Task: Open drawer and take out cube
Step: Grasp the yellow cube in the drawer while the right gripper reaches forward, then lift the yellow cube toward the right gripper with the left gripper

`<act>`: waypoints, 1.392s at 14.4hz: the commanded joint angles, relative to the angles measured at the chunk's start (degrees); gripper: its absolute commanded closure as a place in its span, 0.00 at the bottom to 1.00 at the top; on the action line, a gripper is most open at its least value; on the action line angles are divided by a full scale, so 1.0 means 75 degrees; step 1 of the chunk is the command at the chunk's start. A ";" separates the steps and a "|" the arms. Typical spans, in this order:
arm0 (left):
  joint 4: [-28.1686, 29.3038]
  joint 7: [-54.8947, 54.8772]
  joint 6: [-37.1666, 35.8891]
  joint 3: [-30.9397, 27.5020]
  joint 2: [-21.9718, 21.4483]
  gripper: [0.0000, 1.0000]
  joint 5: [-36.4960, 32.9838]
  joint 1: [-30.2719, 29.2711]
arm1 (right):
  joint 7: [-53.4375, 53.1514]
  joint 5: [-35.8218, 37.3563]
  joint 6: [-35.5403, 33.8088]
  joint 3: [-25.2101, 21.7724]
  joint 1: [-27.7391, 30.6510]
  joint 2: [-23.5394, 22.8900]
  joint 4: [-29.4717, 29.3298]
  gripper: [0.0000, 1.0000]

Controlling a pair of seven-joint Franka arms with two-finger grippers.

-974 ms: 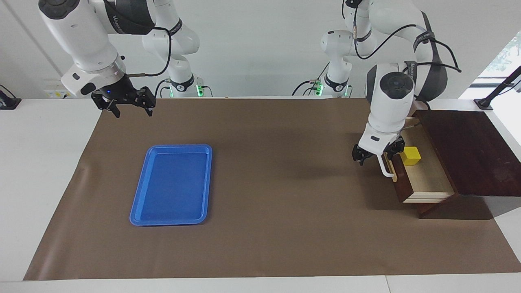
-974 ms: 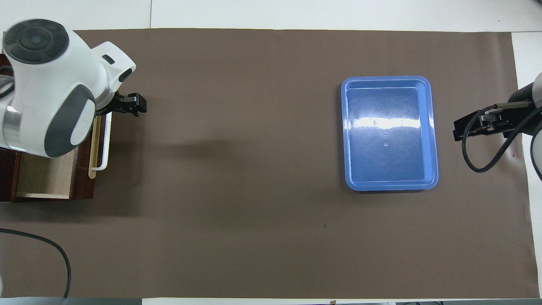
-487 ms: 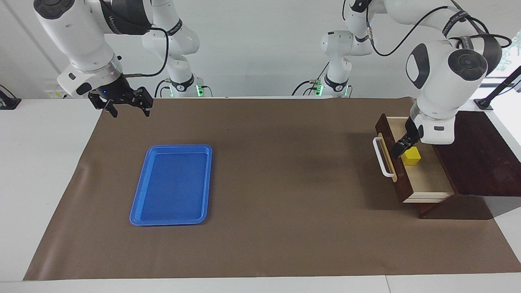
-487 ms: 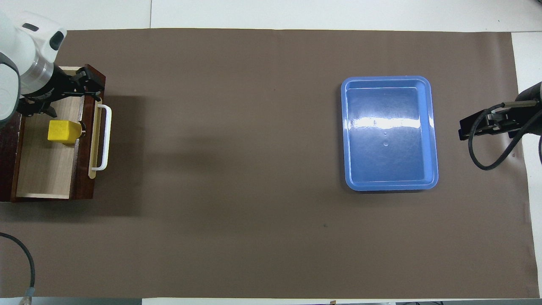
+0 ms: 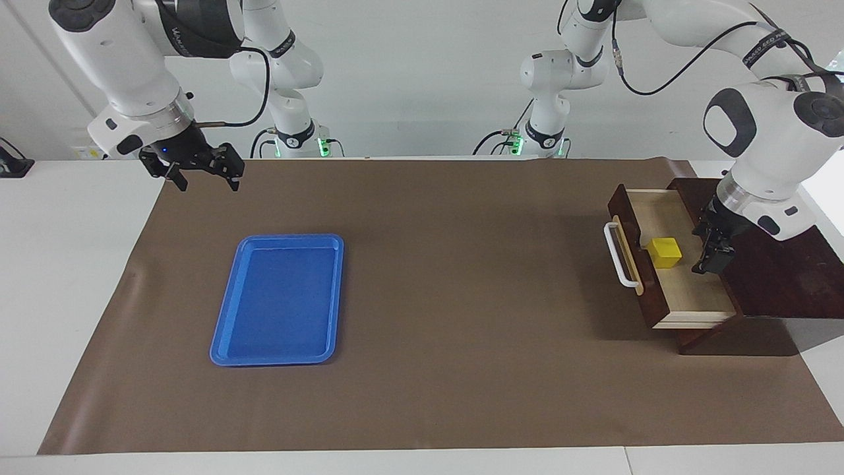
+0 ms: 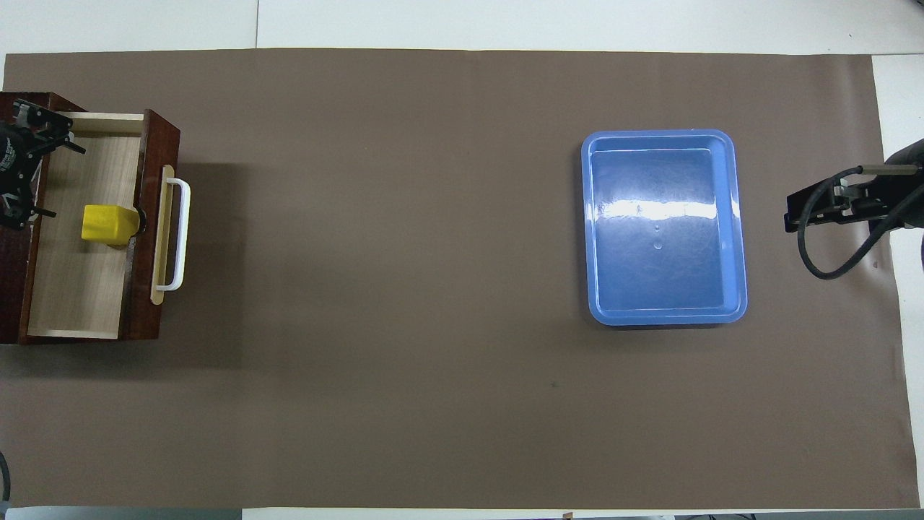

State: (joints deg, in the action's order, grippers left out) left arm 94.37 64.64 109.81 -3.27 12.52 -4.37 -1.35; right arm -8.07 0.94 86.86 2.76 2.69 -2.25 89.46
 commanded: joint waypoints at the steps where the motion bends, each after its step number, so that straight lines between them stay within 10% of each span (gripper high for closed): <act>1: 0.1478 0.0627 0.0745 0.0026 -0.0813 0.00 0.0090 0.0052 | -0.2324 -0.0322 0.0568 0.0135 0.0017 0.0054 0.0237 0.01; 12: 0.2089 0.2478 0.1331 -0.0009 -0.0790 0.03 0.0031 -0.0054 | -0.9242 -0.2105 0.1577 0.0159 -0.1984 -0.2056 -0.1229 0.08; 13: 0.2089 0.2665 0.1412 -0.0009 -0.0778 0.16 0.0020 -0.0031 | -1.0025 -0.2129 0.1672 0.0171 -0.2243 -0.2091 -0.1182 0.09; 15: 0.2008 0.2889 0.1460 -0.0009 -0.0743 0.96 0.0020 -0.0019 | -1.0967 -0.2606 0.1871 0.0171 -0.2385 -0.2080 -0.0949 0.09; 20: 0.0164 0.2901 -0.0243 -0.0009 -0.0125 1.00 0.0008 0.0214 | -1.1040 -0.2997 0.1791 0.0171 -0.2397 -0.2417 -0.1086 0.09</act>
State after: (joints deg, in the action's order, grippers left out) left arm 105.09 85.52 116.42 -3.16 8.34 -4.35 -1.10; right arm -90.29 -20.77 100.29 3.74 -15.37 -18.27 82.52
